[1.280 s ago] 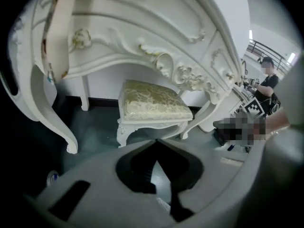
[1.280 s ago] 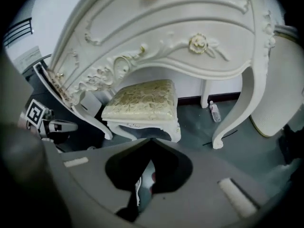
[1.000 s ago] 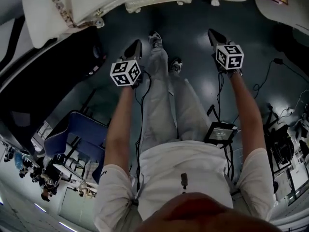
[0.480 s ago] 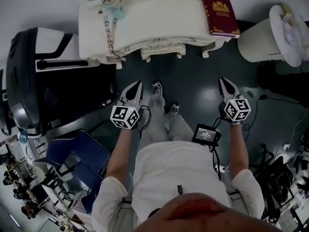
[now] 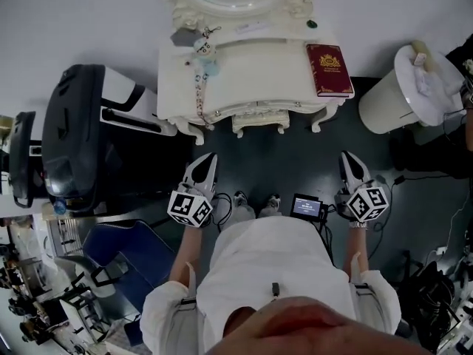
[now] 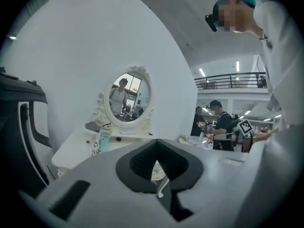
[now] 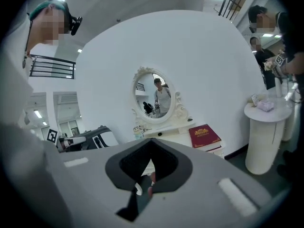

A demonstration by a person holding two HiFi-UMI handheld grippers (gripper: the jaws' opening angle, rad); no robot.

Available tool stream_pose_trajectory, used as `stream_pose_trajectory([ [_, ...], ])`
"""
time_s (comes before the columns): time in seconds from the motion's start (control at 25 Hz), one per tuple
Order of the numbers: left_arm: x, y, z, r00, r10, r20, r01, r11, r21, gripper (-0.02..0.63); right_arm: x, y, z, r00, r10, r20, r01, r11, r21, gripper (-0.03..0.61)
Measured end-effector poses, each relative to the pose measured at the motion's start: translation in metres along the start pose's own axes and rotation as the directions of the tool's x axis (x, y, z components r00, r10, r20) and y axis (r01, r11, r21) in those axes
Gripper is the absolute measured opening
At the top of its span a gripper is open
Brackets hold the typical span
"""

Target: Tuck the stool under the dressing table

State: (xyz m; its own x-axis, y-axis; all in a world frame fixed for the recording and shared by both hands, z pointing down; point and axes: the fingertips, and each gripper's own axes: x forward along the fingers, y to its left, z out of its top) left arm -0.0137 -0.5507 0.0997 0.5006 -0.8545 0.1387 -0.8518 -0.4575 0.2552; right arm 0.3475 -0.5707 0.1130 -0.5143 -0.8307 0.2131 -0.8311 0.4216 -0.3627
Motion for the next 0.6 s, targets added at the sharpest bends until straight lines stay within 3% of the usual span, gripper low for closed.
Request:
stream_pose_trajectory([
  [0.12, -0.021, 0.009, 0.017, 1.0, -0.018, 0.005, 0.018, 1.0, 0.019, 0.008, 0.009, 0.037, 0.019, 0.998, 0.037, 0.044, -0.037, 0.999, 0.015, 0.006],
  [0.32, -0.061, 0.032, 0.049, 0.994, -0.018, 0.106, 0.018, 1.0, 0.001, 0.008, 0.037, 0.109, 0.036, 0.988, 0.098, 0.117, -0.107, 0.992, 0.068, 0.006],
  [0.48, -0.07, 0.055, 0.058, 0.986, -0.018, 0.164, 0.026, 0.999, -0.046, 0.008, 0.064, 0.165, 0.027, 0.984, 0.12, 0.128, -0.129, 0.989, 0.07, 0.006],
  [0.6, -0.061, 0.055, 0.056, 0.982, -0.077, 0.173, 0.091, 0.993, -0.075, 0.008, 0.08, 0.195, 0.012, 0.985, 0.134, 0.105, -0.141, 0.988, 0.06, 0.006],
])
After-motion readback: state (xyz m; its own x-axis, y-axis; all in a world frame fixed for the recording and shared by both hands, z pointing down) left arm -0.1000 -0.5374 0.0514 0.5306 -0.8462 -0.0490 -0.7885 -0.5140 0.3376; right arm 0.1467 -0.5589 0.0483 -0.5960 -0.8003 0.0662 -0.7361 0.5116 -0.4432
